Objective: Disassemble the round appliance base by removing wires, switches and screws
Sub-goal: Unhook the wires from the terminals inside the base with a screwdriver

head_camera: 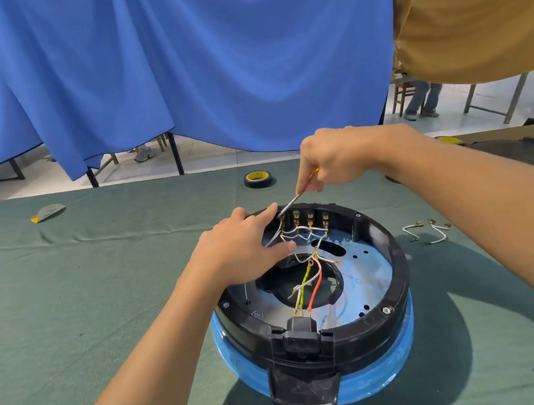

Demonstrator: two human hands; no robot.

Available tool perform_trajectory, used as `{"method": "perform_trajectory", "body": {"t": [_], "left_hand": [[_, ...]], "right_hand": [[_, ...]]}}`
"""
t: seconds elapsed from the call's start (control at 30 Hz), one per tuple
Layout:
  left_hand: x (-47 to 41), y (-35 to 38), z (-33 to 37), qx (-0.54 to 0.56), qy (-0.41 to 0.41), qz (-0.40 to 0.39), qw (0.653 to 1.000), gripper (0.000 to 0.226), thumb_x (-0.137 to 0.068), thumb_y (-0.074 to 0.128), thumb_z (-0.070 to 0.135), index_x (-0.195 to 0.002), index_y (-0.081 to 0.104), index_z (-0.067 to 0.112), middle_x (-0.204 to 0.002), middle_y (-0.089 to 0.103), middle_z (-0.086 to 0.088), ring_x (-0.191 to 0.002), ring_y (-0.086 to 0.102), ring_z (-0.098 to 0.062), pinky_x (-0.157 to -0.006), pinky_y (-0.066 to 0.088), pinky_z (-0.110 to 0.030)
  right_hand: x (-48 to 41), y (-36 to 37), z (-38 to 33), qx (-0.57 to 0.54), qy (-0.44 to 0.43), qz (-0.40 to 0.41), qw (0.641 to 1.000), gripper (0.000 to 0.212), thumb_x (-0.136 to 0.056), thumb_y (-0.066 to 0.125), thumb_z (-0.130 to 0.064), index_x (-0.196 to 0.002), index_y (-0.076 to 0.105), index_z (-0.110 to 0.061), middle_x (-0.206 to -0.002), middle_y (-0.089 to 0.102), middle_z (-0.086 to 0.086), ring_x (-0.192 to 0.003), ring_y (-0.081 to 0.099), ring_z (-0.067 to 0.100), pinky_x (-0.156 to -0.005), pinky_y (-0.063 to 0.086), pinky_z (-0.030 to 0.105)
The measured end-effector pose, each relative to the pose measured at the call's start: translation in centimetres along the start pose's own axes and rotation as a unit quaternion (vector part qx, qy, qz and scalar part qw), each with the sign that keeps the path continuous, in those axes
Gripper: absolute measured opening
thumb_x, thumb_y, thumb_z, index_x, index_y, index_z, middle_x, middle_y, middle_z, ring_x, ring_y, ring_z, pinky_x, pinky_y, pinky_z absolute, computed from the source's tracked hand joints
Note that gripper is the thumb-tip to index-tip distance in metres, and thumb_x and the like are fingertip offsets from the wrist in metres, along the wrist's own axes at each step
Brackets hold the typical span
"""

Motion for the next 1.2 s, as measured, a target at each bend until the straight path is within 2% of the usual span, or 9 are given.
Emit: {"method": "perform_trajectory", "body": {"t": [0.1,0.2,0.27,0.33,0.43,0.53,0.77,1.07,1.2], "left_hand": [[0.1,-0.1,0.0,-0.001,0.001,-0.003,1.000,0.078,-0.082,0.039,0.076,-0.148,0.011,0.047,-0.138,0.041,-0.001,-0.125,0.045,-0.029,-0.088,0.039,-0.042],[0.1,-0.1,0.0,-0.004,0.003,-0.002,1.000,0.078,-0.083,0.039,0.076,-0.149,0.011,0.046,-0.137,0.042,-0.002,-0.124,0.046,-0.030,-0.088,0.040,-0.042],[0.0,-0.1,0.0,-0.001,0.004,-0.001,1.000,0.078,-0.083,0.040,0.075,-0.149,0.011,0.046,-0.136,0.042,-0.003,-0.123,0.046,-0.030,-0.087,0.040,-0.042],[0.0,-0.1,0.1,0.000,0.006,-0.001,1.000,0.077,-0.083,0.040,0.075,-0.149,0.011,0.045,-0.136,0.042,-0.003,-0.123,0.046,-0.029,-0.086,0.040,-0.041],[0.0,-0.1,0.2,-0.001,0.007,-0.003,1.000,0.077,-0.084,0.039,0.075,-0.149,0.011,0.045,-0.139,0.041,-0.003,-0.124,0.046,-0.029,-0.088,0.040,-0.041],[0.0,-0.2,0.3,0.000,0.007,-0.006,1.000,0.077,-0.084,0.039,0.074,-0.150,0.011,0.044,-0.140,0.040,-0.003,-0.125,0.045,-0.029,-0.090,0.040,-0.042],[0.2,-0.2,0.3,-0.006,0.006,-0.010,1.000,0.078,-0.085,0.038,0.074,-0.150,0.010,0.044,-0.141,0.039,-0.003,-0.125,0.045,-0.028,-0.090,0.041,-0.042],[0.2,-0.3,0.4,0.001,0.003,-0.009,1.000,0.077,-0.084,0.039,0.074,-0.150,0.010,0.045,-0.141,0.040,-0.003,-0.126,0.045,-0.028,-0.090,0.040,-0.042],[0.2,-0.3,0.3,0.005,0.003,-0.009,1.000,0.078,-0.084,0.039,0.074,-0.150,0.011,0.045,-0.141,0.040,-0.003,-0.126,0.045,-0.028,-0.089,0.040,-0.042]], "right_hand": [[-1.1,0.6,-1.2,-0.036,-0.040,-0.031,0.998,0.030,-0.093,0.058,-0.010,-0.109,0.074,-0.029,-0.090,0.072,-0.012,-0.082,0.058,0.000,-0.071,0.044,0.019],[-1.3,0.7,-1.9,-0.028,-0.058,-0.002,0.998,0.029,-0.092,0.058,-0.011,-0.106,0.075,-0.030,-0.089,0.071,-0.014,-0.080,0.057,0.002,-0.070,0.047,0.020],[-0.7,0.7,-1.4,-0.031,-0.055,0.021,0.998,0.028,-0.092,0.059,-0.015,-0.105,0.074,-0.034,-0.083,0.067,-0.022,-0.082,0.056,0.004,-0.071,0.049,0.027],[0.3,0.7,-0.2,-0.041,-0.035,0.055,0.997,0.027,-0.093,0.058,-0.021,-0.103,0.073,-0.041,-0.076,0.060,-0.029,-0.083,0.053,0.006,-0.066,0.043,0.028],[1.8,0.8,1.4,-0.028,-0.008,0.113,0.993,0.026,-0.094,0.056,-0.029,-0.102,0.069,-0.049,-0.074,0.055,-0.029,-0.083,0.048,0.007,-0.057,0.029,0.024],[2.6,1.4,1.6,-0.010,0.001,0.131,0.991,0.029,-0.095,0.055,-0.027,-0.107,0.068,-0.049,-0.073,0.047,-0.032,-0.083,0.044,0.006,-0.058,0.027,0.026],[3.2,1.2,0.2,0.041,0.017,0.165,0.985,0.038,-0.093,0.052,-0.019,-0.114,0.066,-0.047,-0.106,0.066,-0.020,-0.099,0.058,0.015,-0.066,0.032,0.029],[4.2,1.5,-0.5,0.073,0.010,0.184,0.980,0.035,-0.096,0.049,-0.022,-0.117,0.065,-0.046,-0.106,0.067,-0.013,-0.098,0.059,0.019,-0.063,0.034,0.029],[4.2,1.8,-0.8,0.123,0.010,0.190,0.974,0.035,-0.091,0.050,-0.017,-0.108,0.070,-0.041,-0.097,0.067,-0.009,-0.091,0.060,0.024,-0.055,0.030,0.027]]}}
Point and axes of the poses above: each hand's wrist, its own x-axis away from the middle knuckle, its own y-axis out of the palm, z = x × y, the point moved 6 cm from there along -x, towards the middle knuckle
